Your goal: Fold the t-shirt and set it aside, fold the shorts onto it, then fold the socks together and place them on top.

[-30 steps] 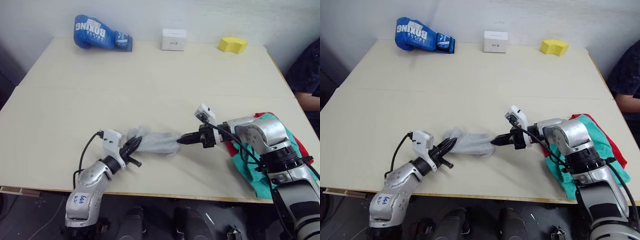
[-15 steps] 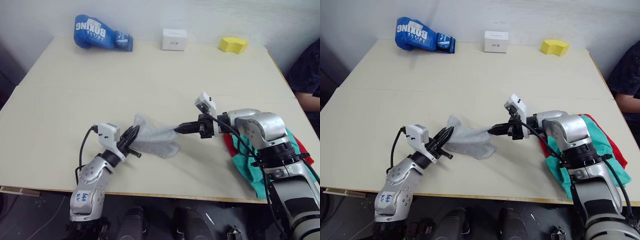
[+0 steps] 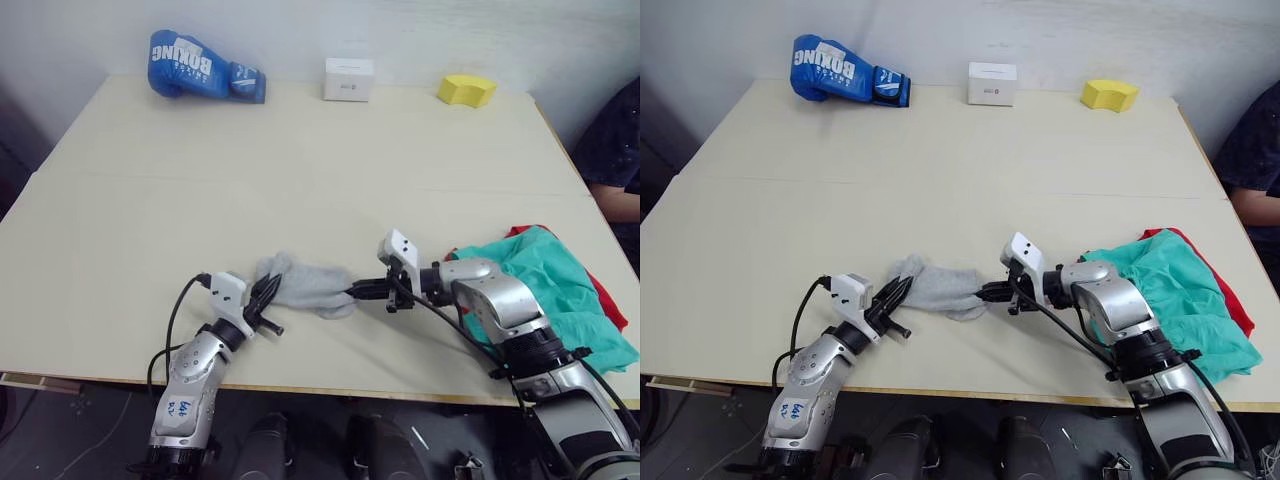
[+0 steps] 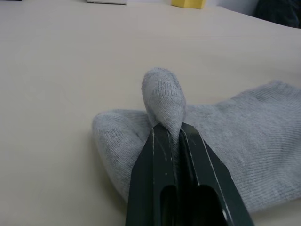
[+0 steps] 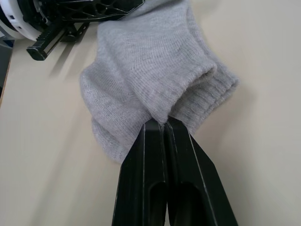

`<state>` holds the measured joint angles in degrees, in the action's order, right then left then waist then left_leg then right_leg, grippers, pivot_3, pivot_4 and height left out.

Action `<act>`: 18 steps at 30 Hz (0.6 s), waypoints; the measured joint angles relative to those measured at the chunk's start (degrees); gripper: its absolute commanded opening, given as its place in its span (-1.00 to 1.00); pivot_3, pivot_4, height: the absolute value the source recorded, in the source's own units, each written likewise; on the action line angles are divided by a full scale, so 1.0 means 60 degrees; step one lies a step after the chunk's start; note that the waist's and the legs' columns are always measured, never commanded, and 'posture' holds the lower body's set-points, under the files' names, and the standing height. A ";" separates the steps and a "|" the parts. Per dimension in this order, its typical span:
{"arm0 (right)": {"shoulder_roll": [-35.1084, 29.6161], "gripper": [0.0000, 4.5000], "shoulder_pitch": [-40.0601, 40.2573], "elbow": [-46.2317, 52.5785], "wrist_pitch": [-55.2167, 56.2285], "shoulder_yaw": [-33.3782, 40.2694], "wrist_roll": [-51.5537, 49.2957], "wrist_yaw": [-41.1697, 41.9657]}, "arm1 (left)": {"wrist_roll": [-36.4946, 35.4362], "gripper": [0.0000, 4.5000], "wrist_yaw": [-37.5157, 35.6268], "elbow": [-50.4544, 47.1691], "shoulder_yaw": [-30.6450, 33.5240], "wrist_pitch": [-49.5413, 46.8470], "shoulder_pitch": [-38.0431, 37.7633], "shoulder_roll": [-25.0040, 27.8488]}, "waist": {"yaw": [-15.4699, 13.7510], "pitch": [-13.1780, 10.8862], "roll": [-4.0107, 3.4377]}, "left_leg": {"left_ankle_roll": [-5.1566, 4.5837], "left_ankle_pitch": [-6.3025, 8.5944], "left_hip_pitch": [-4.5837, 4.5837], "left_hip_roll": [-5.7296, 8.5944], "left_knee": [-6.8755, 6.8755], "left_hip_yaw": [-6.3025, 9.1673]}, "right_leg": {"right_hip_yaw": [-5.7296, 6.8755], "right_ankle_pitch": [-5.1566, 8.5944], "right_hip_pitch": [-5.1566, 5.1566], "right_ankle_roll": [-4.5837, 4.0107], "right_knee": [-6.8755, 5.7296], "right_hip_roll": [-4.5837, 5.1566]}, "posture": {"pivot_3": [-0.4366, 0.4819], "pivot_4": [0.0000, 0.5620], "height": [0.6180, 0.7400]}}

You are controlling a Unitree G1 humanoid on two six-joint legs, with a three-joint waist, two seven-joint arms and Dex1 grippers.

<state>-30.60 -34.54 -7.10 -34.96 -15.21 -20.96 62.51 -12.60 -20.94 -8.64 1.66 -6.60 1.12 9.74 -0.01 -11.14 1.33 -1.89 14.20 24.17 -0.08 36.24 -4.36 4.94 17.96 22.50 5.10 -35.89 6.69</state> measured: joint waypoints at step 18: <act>0.0175 -0.56 0.1102 0.2040 0.0713 0.2355 -0.1418 -0.0011 | -0.3347 -0.04 -0.1371 -0.2144 0.2703 -0.1348 -0.0630 0.2153 | 0.0027 -0.0002 -0.0008 | 0.0024 0.0007 -0.0010 -0.0024 -0.0010 0.0001 | -0.0005 0.0004 -0.0002 -0.0009 0.0008 -0.0018 | -0.05 -0.47 1.00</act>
<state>-29.55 -27.93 5.14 -30.68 -1.08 -29.47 62.44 -32.68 -29.16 -21.51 17.88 -14.69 -2.66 22.66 0.16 -11.15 1.28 -1.75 14.24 24.11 -0.23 36.18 -4.36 4.91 17.98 22.49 5.05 -35.85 6.58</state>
